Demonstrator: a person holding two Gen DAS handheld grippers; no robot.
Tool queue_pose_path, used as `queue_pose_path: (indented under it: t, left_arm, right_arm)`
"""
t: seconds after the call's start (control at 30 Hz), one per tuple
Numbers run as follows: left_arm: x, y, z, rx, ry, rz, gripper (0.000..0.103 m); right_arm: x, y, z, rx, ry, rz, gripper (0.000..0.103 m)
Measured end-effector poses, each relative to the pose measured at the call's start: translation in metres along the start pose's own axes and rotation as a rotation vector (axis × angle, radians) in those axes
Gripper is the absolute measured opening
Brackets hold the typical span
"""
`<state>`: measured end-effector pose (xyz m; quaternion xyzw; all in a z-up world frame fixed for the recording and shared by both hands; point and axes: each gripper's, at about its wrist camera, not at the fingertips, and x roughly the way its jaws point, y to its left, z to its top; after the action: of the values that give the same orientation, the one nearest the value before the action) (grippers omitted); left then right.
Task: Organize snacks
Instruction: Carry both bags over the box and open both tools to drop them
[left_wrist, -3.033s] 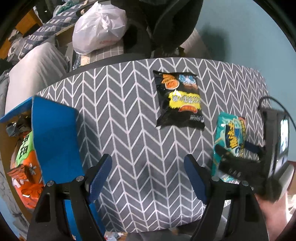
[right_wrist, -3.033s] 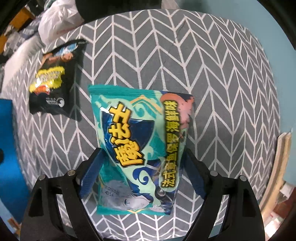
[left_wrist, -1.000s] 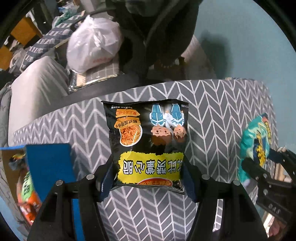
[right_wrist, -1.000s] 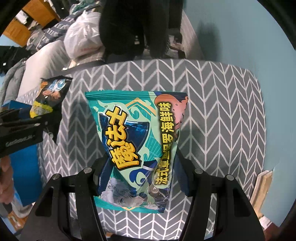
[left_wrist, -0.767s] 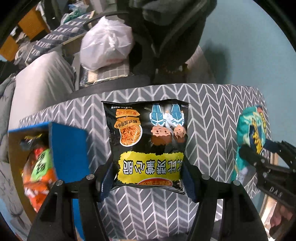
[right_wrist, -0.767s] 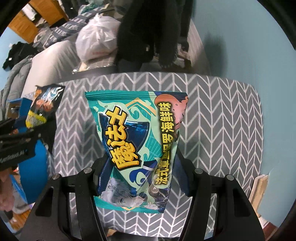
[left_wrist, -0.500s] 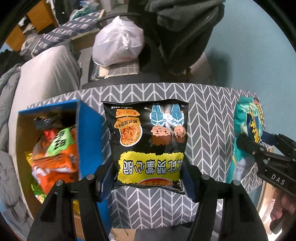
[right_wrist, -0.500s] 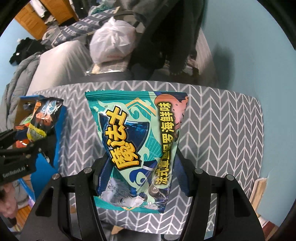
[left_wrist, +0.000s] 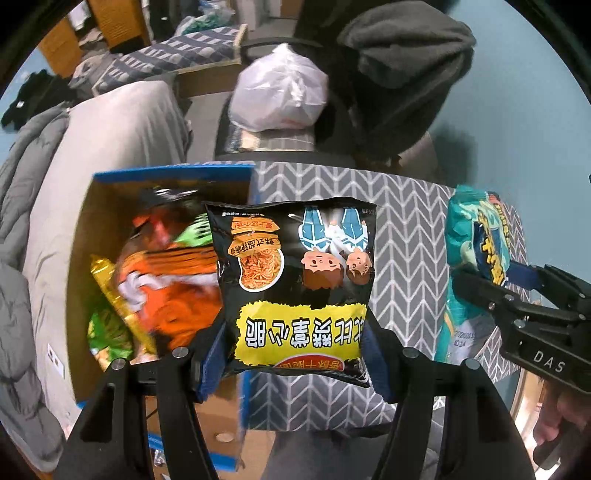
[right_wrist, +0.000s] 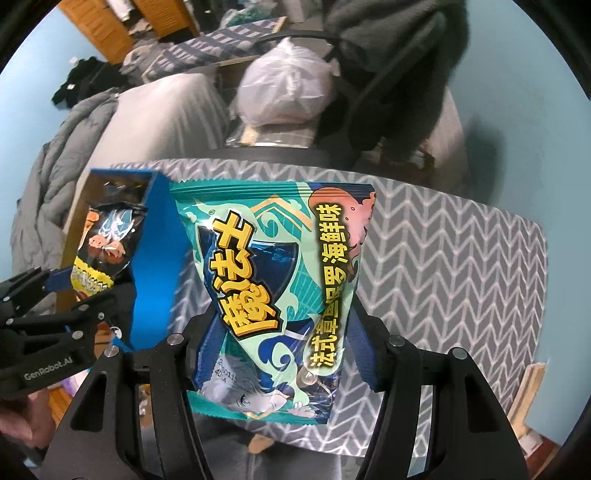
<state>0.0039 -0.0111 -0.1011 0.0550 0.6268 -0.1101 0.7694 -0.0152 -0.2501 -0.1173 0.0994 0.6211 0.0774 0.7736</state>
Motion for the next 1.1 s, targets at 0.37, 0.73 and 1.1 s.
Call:
queue_pose_path:
  t: [0.37,0.73,1.1]
  left_arm:
    - [-0.021,0.089,-0.015,-0.123,-0.032,0.063,0.066]
    - [-0.016,0.165,-0.017,-0.189,-0.056,0.114,0.066]
    - [-0.001,0.201,-0.031,-0.241,-0.027,0.113,0.066]
  right_arm:
    - [0.019,0.09,0.012,-0.118,0.008,0.072,0.061]
    - [0.048,0.181,0.018,-0.221,0.028,0.13,0.061]
    - [0.07,0.228,0.006,-0.283,0.051,0.147,0.061]
